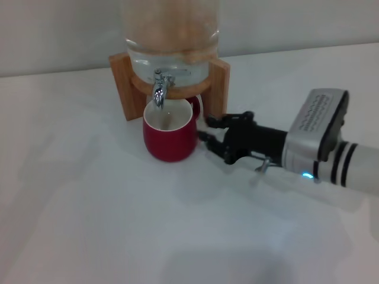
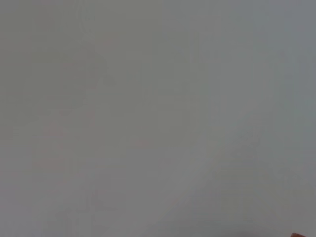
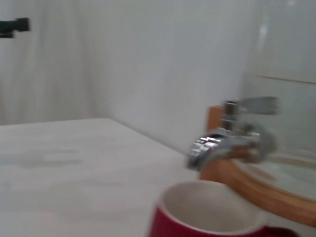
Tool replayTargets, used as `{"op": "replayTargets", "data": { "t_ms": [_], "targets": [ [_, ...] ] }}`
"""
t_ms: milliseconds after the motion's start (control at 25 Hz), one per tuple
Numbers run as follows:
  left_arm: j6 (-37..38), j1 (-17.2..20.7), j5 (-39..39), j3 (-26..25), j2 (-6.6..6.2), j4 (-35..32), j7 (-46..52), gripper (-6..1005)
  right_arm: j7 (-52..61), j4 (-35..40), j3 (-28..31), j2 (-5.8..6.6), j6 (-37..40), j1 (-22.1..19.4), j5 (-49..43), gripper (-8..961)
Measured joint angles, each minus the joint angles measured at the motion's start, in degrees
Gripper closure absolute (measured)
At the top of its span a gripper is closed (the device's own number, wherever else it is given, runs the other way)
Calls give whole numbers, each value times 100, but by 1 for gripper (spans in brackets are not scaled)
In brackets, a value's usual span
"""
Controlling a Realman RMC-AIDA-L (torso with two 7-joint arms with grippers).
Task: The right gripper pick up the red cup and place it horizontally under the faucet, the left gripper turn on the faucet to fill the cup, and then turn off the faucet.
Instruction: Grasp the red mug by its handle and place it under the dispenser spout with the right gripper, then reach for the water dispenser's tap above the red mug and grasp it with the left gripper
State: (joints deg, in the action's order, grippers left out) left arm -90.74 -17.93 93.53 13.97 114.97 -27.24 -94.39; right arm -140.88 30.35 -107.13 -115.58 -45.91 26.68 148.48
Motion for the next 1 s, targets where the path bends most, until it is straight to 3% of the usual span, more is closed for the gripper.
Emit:
{"op": "replayTargets", "data": {
  "t_ms": [320,520,560,600,720,880,1000],
  "targets": [
    [-6,7,-4,0,-11,0,1,154,79,-119,373,226,133,-110,-17,650],
    [1,-4,-6,0,-19,0,0,154,458,-87,440,502,110,-206,-23,650],
    [10,-4,-6,1,-21,0,0,154,703,-84,502,641,94,-208,-27,650],
    [24,-8,-6,0,-24,0,0,154,703,-84,502,641,94,-208,-27,650],
    [44,-10,-11,0,-29,0,0,154,1231,-81,702,894,-62,-208,-36,650],
    [51,14,-14,1,-36,0,-4,154,1630,-72,1363,1129,-445,-279,-147,650],
    [54,36,-27,0,-36,0,-2,153,1900,-49,2209,1178,-696,-377,-616,650]
  ]
}}
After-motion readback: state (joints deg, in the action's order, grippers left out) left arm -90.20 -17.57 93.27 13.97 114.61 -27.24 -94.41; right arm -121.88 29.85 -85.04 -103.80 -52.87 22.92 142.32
